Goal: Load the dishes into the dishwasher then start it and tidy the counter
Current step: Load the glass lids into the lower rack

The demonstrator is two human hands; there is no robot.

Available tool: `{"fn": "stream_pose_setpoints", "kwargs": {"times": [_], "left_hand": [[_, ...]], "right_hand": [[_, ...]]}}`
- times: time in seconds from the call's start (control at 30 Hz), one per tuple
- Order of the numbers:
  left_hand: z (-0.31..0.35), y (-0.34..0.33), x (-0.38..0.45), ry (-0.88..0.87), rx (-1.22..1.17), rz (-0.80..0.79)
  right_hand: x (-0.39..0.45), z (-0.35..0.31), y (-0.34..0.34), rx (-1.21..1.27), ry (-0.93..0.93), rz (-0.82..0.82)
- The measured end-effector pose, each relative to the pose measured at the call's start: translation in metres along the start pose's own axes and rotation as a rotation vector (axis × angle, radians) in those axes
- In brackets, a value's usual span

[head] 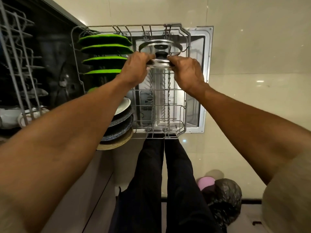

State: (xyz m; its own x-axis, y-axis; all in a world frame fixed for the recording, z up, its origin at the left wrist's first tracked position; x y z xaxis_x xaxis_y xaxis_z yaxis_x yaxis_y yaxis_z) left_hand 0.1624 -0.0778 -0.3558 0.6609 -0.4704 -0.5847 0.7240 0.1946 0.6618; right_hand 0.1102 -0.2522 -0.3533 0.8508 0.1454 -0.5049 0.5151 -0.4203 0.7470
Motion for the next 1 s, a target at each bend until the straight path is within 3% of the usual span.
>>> {"fn": "stream_pose_setpoints", "kwargs": {"times": [0.57, 0.8, 1.0], "left_hand": [[-0.018, -0.021, 0.021, 0.107, -0.05, 0.037], [-0.014, -0.027, 0.01, 0.042, -0.058, 0.122], [-0.021, -0.039, 0.01, 0.122, -0.09, 0.103]], "right_hand": [[0.02, 0.008, -0.013, -0.015, 0.048, -0.009], [0.015, 0.012, -0.008, -0.127, 0.114, -0.007], [0.011, 0.013, -0.016, -0.124, 0.136, -0.012]]}}
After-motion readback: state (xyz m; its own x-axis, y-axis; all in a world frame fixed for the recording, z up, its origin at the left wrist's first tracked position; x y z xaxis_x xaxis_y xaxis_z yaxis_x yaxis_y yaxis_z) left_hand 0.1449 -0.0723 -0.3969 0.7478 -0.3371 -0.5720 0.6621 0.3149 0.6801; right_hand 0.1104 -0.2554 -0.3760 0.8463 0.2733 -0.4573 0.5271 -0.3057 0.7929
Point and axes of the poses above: each hand's wrist, its own x-axis towards the middle knuckle, its own y-axis out of the back of the hand, z = x × y, the point moved 3 cm from there along x, towards the middle knuckle, and after that the axes turned 13 degrees about -z, right-handed, at the moved point
